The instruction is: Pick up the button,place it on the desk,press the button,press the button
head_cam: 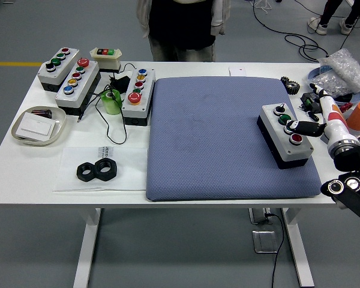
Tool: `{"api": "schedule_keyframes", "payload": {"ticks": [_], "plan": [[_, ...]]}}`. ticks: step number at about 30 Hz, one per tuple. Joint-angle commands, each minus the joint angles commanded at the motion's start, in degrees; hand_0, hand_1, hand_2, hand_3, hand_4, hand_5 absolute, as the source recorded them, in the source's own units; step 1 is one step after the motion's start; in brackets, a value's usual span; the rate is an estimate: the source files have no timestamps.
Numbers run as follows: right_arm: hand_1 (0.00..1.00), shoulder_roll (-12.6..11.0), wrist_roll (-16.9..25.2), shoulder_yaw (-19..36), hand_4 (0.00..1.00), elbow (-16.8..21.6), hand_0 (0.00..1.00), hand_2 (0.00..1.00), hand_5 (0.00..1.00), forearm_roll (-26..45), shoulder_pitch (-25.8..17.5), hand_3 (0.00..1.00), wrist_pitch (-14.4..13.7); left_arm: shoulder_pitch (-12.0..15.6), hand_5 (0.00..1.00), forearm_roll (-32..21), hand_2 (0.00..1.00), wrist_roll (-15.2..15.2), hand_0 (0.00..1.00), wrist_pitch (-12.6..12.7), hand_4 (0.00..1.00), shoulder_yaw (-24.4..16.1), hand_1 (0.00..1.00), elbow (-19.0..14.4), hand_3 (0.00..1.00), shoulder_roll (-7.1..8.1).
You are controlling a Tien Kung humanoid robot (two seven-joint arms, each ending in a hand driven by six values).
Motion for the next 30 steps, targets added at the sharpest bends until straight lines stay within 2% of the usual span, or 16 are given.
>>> {"api": "schedule_keyframes", "payload": {"ticks": [7,12,17,23,25,26,30], "plan": [[0.929,2.12,-1.29,-1.36,0.915,-1.10,0.998,0.992,0.160,0.37,0.41,0.990,0.39,-0.03,0.998,-0.06,0.851,0.00,0.744,-0.01,0.535,0.07,0.780,-0.02,0.768,0.06],[0.927,4.04,-2.54,-1.80,0.918,-3.57,0.998,0.994,0.169,-1.11,1.03,0.990,1.21,-0.09,0.998,-0.19,0.852,-0.03,0.744,0.01,0.535,0.13,0.780,-0.02,0.767,0.09],[0.921,6.69,-4.96,-2.65,0.918,-7.92,0.998,0.994,0.175,-5.46,2.45,0.993,2.17,-0.13,0.998,0.00,0.852,0.06,0.744,0.01,0.535,0.00,0.780,-0.03,0.767,0.07],[0.909,7.87,-7.08,-3.48,0.917,-10.19,0.998,0.989,0.170,-7.29,3.53,0.994,3.29,-0.13,0.998,-0.06,0.852,0.03,0.744,0.02,0.535,0.01,0.780,-0.03,0.767,0.08],[0.909,8.55,-8.92,-4.12,0.917,-11.72,0.998,0.989,0.170,-8.64,4.49,0.994,4.06,-0.12,0.998,-0.16,0.852,-0.01,0.744,0.06,0.535,0.10,0.780,-0.05,0.767,0.09],[0.834,8.74,-9.43,-4.26,0.922,-12.16,0.978,0.929,0.180,-8.96,4.76,0.972,4.19,-0.12,0.998,-0.15,0.852,-0.01,0.744,0.07,0.537,0.10,0.781,-0.06,0.767,0.10],[0.834,9.48,-10.52,-4.39,0.922,-14.18,0.978,0.929,0.180,-9.29,5.71,0.972,4.94,-0.11,0.998,-0.05,0.852,0.01,0.744,0.09,0.537,0.09,0.781,-0.08,0.767,0.12]]}}
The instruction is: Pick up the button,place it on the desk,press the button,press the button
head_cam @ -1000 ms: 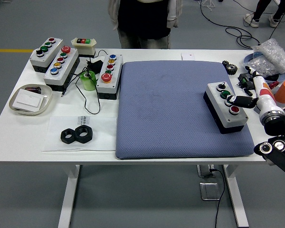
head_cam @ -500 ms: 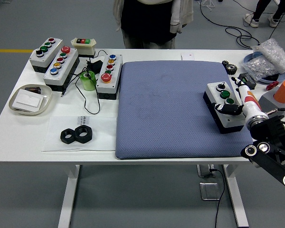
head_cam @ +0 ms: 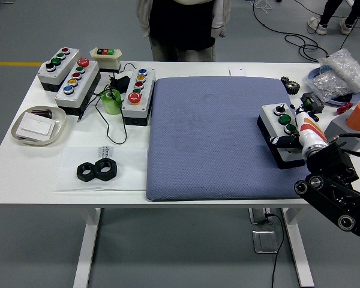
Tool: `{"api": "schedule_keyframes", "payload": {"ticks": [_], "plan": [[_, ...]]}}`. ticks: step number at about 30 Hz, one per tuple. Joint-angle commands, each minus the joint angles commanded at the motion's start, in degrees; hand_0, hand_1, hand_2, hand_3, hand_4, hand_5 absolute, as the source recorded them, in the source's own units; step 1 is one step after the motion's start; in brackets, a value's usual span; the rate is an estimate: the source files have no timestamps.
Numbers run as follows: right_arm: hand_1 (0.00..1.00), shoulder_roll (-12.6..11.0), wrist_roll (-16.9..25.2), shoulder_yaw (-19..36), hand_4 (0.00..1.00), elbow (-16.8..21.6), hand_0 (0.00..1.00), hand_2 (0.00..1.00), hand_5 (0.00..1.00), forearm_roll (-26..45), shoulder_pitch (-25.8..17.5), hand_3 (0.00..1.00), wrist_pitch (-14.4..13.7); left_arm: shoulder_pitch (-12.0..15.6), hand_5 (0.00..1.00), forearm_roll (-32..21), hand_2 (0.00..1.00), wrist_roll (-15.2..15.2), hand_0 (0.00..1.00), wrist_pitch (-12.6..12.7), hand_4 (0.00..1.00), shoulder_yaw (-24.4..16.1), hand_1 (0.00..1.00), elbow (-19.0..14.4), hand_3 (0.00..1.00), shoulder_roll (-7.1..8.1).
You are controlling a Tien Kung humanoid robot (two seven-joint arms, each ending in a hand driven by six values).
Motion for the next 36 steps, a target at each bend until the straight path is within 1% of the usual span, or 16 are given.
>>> {"api": "schedule_keyframes", "payload": {"ticks": [1,2,7,8,13,14,19,20,25,26,31,32,36], "plan": [[0.834,0.12,-0.10,0.04,0.922,-0.35,0.978,0.929,0.180,0.07,0.13,0.972,0.14,0.00,0.998,0.07,0.852,0.02,0.744,0.00,0.537,-0.03,0.781,0.00,0.767,0.00],[0.740,0.18,-0.21,0.07,0.924,-0.56,0.870,0.865,0.182,0.07,0.20,0.952,0.24,0.01,0.998,0.08,0.852,0.02,0.745,0.00,0.537,-0.04,0.781,0.00,0.767,0.00],[0.740,0.54,-1.33,0.42,0.924,-2.01,0.870,0.865,0.182,-0.41,0.63,0.952,0.47,0.08,0.998,0.29,0.852,0.06,0.745,0.04,0.537,-0.18,0.781,0.00,0.767,0.00],[0.554,0.58,-1.70,0.42,0.925,-2.35,0.578,0.690,0.179,-0.62,0.76,0.912,0.55,0.10,0.998,0.41,0.852,0.10,0.745,0.03,0.538,-0.23,0.781,0.00,0.767,-0.01],[0.554,0.42,-2.88,-0.14,0.925,-3.15,0.578,0.690,0.179,-1.18,1.15,0.912,1.36,0.25,0.998,0.90,0.852,0.26,0.745,0.01,0.538,-0.49,0.781,0.00,0.767,0.01],[0.415,0.35,-3.04,-0.30,0.925,-3.26,0.443,0.532,0.171,-1.20,1.20,0.860,1.78,0.30,0.998,1.02,0.852,0.30,0.744,0.00,0.538,-0.56,0.781,0.00,0.767,0.02],[0.415,0.12,-3.42,-0.97,0.925,-3.41,0.443,0.532,0.171,-1.49,1.43,0.860,3.71,0.40,0.998,1.39,0.852,0.42,0.744,-0.02,0.538,-0.74,0.781,-0.01,0.767,0.05],[0.373,0.04,-3.50,-1.20,0.920,-3.34,0.421,0.487,0.164,-1.76,1.51,0.808,4.12,0.40,0.998,1.37,0.852,0.41,0.745,-0.02,0.539,-0.71,0.781,-0.01,0.767,0.07],[0.373,-0.58,-3.51,-2.47,0.920,-2.72,0.421,0.487,0.164,-4.52,1.92,0.808,4.44,0.35,0.998,0.94,0.852,0.24,0.745,0.02,0.539,-0.43,0.781,0.00,0.767,0.09],[0.296,-0.70,-3.51,-2.72,0.872,-2.65,0.360,0.420,0.112,-5.00,2.02,0.678,4.29,0.33,0.998,0.85,0.852,0.21,0.745,0.03,0.538,-0.37,0.781,0.00,0.767,0.09],[0.296,-1.34,-3.51,-4.04,0.872,-2.57,0.360,0.420,0.112,-7.72,2.60,0.678,3.73,0.23,0.998,0.50,0.852,0.10,0.745,0.05,0.538,-0.18,0.781,0.00,0.767,0.08],[0.238,-1.47,-3.51,-4.22,0.805,-2.48,0.313,0.385,0.050,-8.13,2.67,0.586,3.61,0.22,0.998,0.45,0.852,0.08,0.745,0.05,0.539,-0.15,0.781,0.00,0.767,0.08],[0.238,-2.27,-3.51,-4.98,0.805,-1.63,0.313,0.385,0.050,-9.59,2.94,0.586,3.19,0.17,0.998,0.26,0.852,0.03,0.745,0.06,0.539,-0.04,0.781,0.01,0.767,0.09]]}}
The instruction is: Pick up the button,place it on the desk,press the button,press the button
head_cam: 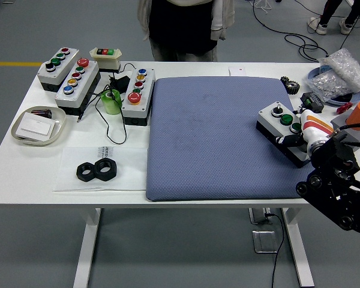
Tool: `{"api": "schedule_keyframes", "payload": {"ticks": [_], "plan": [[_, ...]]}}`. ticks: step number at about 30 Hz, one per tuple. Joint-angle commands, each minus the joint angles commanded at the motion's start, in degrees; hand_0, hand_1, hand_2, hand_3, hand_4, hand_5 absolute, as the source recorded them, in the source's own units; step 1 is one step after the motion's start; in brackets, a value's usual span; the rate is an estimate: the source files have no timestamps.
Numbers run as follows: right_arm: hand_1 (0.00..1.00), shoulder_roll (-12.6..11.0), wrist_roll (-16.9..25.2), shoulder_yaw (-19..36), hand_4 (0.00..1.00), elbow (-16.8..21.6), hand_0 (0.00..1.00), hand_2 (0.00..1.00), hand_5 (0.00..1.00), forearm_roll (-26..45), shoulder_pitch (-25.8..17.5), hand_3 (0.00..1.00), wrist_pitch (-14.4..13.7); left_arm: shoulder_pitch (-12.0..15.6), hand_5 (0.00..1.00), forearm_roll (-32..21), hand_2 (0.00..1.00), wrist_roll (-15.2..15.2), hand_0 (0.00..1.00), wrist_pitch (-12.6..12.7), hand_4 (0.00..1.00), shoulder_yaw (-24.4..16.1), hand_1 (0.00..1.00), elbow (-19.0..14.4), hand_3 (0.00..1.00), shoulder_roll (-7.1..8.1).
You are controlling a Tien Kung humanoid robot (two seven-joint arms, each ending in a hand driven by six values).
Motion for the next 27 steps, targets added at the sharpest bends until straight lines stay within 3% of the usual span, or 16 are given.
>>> {"api": "schedule_keyframes", "payload": {"ticks": [5,11,13,17,19,20,26,27], "plan": [[0.210,-1.49,1.21,-0.71,0.787,2.29,0.285,0.374,0.055,-0.11,0.07,0.549,-0.73,-0.07,0.998,-0.29,0.852,-0.12,0.745,0.01,0.540,0.18,0.781,0.01,0.766,0.03],[0.208,-3.44,6.29,-1.60,0.783,6.10,0.283,0.373,0.057,2.74,-0.03,0.544,-1.06,-0.15,0.998,-0.52,0.852,-0.20,0.745,0.03,0.537,0.29,0.781,0.03,0.766,0.03],[0.208,-5.11,10.95,-3.40,0.783,8.89,0.283,0.373,0.057,6.88,0.35,0.544,0.14,-0.16,0.998,-0.61,0.852,-0.22,0.745,0.04,0.537,0.29,0.781,0.06,0.766,0.02],[0.200,-5.49,18.80,-4.05,0.752,11.95,0.276,0.354,0.069,3.59,0.37,0.531,4.11,-0.12,0.998,-0.54,0.852,-0.19,0.745,0.02,0.539,0.20,0.781,0.09,0.766,-0.04],[0.200,-5.54,22.24,-4.92,0.752,12.56,0.276,0.354,0.069,3.79,0.61,0.531,5.33,-0.13,0.998,-0.45,0.852,-0.16,0.745,0.04,0.539,0.18,0.781,0.09,0.766,-0.08],[0.191,-5.57,23.67,-5.54,0.752,12.68,0.262,0.329,0.143,3.02,0.87,0.523,5.88,-0.13,0.998,-0.44,0.852,-0.16,0.745,0.03,0.539,0.18,0.780,0.08,0.766,-0.08],[0.191,-5.97,29.72,-8.17,0.752,12.12,0.262,0.329,0.143,-0.32,1.85,0.523,7.25,-0.17,0.998,-0.67,0.852,-0.25,0.745,0.07,0.539,0.32,0.780,0.06,0.766,-0.10],[0.183,-6.11,30.87,-8.76,0.742,12.01,0.249,0.305,0.199,0.10,2.03,0.510,7.34,-0.19,0.998,-0.80,0.852,-0.28,0.745,0.08,0.539,0.38,0.781,0.05,0.766,-0.10]]}}
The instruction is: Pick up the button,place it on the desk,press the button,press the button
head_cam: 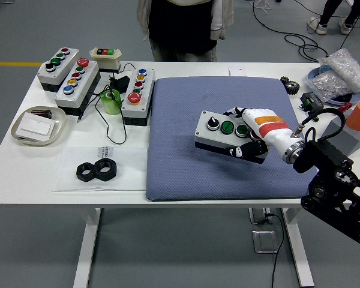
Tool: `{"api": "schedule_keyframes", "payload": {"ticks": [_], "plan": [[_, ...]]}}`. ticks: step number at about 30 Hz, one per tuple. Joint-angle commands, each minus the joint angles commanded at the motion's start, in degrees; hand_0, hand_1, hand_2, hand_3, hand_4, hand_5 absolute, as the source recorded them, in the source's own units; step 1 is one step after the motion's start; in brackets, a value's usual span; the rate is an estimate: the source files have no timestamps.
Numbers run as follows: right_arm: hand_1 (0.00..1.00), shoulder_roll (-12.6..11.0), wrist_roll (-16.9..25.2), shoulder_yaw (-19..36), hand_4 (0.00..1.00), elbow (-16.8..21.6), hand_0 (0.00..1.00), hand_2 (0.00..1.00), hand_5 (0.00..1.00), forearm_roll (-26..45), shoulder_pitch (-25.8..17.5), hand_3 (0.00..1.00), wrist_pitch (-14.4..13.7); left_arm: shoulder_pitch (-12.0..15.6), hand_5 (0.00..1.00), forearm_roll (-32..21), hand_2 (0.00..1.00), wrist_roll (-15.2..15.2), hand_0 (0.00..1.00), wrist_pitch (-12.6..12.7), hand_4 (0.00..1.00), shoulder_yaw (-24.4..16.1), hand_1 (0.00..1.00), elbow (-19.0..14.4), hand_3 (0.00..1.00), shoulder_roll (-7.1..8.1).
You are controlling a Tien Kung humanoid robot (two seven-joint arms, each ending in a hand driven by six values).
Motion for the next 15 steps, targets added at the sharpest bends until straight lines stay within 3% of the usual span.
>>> {"api": "schedule_keyframes", "payload": {"ticks": [8,10,11,15], "plan": [[0.176,0.03,7.33,-3.27,0.748,-1.09,0.248,0.298,0.195,3.71,1.36,0.509,2.31,-0.05,0.998,0.20,0.852,0.12,0.745,-0.02,0.539,-0.15,0.781,-0.01,0.766,-0.05],[0.176,0.16,8.32,-3.47,0.748,-1.55,0.248,0.298,0.195,4.24,1.57,0.509,2.99,-0.04,0.998,0.22,0.852,0.14,0.745,-0.02,0.539,-0.15,0.781,-0.02,0.766,-0.06],[0.191,0.26,8.79,-3.58,0.771,-1.89,0.273,0.293,0.256,4.35,1.71,0.538,3.37,-0.02,0.998,0.24,0.852,0.15,0.745,-0.02,0.539,-0.17,0.780,-0.02,0.766,-0.06],[0.191,0.59,9.22,-3.80,0.771,-2.81,0.273,0.293,0.256,3.98,2.08,0.538,4.87,0.04,0.998,0.40,0.852,0.22,0.745,-0.02,0.539,-0.26,0.780,-0.03,0.766,-0.08]]}}
